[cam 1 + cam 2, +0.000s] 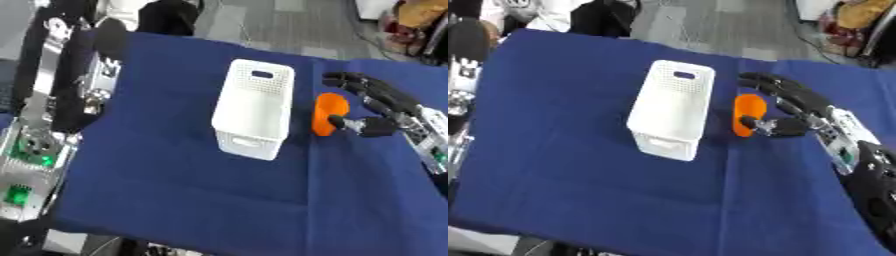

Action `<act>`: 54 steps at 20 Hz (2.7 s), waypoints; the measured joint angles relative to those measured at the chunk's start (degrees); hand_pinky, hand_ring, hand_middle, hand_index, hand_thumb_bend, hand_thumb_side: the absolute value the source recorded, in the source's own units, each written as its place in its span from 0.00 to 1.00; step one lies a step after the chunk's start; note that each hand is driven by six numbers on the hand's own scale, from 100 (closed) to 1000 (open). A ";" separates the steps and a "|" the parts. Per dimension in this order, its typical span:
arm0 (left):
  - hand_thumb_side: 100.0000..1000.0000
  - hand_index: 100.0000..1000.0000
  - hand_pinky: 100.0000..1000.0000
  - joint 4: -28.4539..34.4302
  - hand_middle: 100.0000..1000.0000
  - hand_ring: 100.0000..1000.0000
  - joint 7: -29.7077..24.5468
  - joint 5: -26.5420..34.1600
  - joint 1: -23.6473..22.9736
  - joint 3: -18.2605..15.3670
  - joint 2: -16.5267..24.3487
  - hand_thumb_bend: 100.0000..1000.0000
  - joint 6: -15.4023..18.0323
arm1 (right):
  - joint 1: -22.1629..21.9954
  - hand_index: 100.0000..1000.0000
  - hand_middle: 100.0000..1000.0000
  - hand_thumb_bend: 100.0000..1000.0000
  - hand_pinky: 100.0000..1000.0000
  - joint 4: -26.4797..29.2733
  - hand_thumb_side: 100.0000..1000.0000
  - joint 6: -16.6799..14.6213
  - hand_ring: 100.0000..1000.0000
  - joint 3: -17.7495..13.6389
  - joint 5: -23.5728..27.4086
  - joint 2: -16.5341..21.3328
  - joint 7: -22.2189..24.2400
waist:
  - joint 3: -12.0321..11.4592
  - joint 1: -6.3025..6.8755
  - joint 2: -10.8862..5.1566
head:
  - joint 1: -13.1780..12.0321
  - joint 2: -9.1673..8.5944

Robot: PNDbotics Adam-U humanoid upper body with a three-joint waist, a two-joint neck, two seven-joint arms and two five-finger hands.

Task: Pick up objects on the table and place them in the box.

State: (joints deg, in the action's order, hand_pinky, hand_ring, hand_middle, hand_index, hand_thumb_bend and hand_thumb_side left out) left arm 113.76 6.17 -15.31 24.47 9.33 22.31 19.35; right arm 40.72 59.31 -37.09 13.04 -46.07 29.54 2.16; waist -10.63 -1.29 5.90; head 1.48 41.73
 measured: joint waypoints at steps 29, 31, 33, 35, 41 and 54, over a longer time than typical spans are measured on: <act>0.82 0.87 1.00 0.00 0.97 0.87 -0.35 0.00 0.00 0.06 0.00 0.05 -0.08 | 0.17 0.95 0.95 0.40 0.95 -1.90 1.00 2.83 0.88 0.73 -6.74 -2.37 -0.69 | -0.02 0.13 0.03 | 0.59 -0.52; 0.82 0.87 1.00 0.00 0.97 0.87 -0.37 0.00 0.01 0.07 -0.01 0.05 -0.06 | 0.64 0.95 0.95 0.40 0.96 -2.56 1.00 3.06 0.89 0.56 -7.18 -2.36 -0.98 | -0.08 0.14 0.13 | 0.59 -0.52; 0.82 0.87 1.00 0.00 0.98 0.87 -0.42 0.01 0.05 0.07 -0.03 0.05 -0.02 | 0.88 0.95 0.96 0.41 0.97 -3.38 1.00 3.21 0.89 0.20 -7.73 -2.36 -1.67 | -0.11 0.18 0.35 | 0.60 -0.69; 0.82 0.87 1.00 0.00 0.98 0.87 -0.43 0.03 0.17 0.07 -0.06 0.05 -0.01 | 1.35 0.95 0.96 0.41 0.97 -4.51 1.00 3.41 0.89 -0.27 -8.33 -2.36 -2.68 | -0.33 0.35 0.40 | 0.60 -0.94; 0.82 0.87 1.00 0.00 0.98 0.87 -0.44 0.07 0.57 0.11 -0.27 0.05 0.00 | 3.11 0.95 0.96 0.40 0.97 -8.00 1.00 3.76 0.89 -1.39 -10.70 -2.36 -5.11 | -0.46 0.50 0.71 | 1.03 -1.07; 0.82 0.87 1.00 0.00 0.98 0.87 -0.49 0.29 1.03 0.38 -0.56 0.05 0.04 | 4.11 0.95 0.96 0.39 0.98 -10.53 1.00 3.62 0.90 -2.01 -13.17 -2.38 -6.15 | -0.77 0.51 0.79 | 1.04 -1.42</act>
State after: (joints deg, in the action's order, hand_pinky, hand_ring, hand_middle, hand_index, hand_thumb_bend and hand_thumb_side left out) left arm 113.76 5.69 -15.02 25.51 9.71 21.75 19.39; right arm 44.83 48.78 -33.47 11.02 -59.24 27.16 -3.99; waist -11.40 -0.78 6.69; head 2.52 40.31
